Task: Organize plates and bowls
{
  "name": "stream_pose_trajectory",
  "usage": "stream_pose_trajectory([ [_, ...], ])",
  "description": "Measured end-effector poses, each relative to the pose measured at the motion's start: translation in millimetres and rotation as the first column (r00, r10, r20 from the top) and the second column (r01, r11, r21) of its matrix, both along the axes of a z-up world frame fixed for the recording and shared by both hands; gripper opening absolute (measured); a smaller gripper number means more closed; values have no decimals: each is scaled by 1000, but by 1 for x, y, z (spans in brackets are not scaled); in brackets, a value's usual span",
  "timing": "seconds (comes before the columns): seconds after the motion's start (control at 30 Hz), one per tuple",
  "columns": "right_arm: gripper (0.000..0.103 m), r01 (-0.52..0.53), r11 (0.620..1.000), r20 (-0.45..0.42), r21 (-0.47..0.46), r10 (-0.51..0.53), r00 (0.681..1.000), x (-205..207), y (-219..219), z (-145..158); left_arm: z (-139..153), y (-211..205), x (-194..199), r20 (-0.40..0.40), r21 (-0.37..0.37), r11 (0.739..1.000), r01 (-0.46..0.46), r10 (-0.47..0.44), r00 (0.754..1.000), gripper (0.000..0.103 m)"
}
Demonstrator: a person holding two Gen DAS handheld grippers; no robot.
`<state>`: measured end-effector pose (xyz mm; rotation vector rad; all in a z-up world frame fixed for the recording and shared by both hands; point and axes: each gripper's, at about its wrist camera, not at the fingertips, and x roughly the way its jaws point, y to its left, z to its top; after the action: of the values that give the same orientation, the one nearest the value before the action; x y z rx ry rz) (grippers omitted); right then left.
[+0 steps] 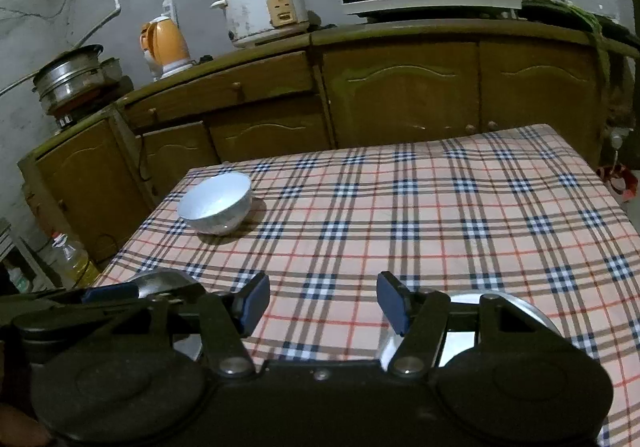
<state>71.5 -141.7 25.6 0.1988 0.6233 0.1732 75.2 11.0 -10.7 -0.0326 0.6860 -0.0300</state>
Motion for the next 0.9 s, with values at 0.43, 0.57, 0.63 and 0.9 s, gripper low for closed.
stream_pose_trajectory([
  [0.43, 74, -46, 999, -2, 6, 46, 999, 34, 27, -2, -4, 31, 24, -8, 4, 999, -53, 53, 999, 72],
  [0.57, 74, -63, 998, -4, 6, 63, 998, 50, 38, -3, -6, 45, 35, -15, -1, 997, -80, 80, 997, 72],
  [0.63, 74, -70, 997, -4, 8, 70, 998, 59, 44, -4, -7, 52, 42, -19, -4, 995, -96, 96, 995, 72],
  [0.9, 74, -89, 996, 0, 30, 89, 996, 109, 64, -10, -9, 90, 84, -20, 0, 985, -173, 173, 985, 76],
])
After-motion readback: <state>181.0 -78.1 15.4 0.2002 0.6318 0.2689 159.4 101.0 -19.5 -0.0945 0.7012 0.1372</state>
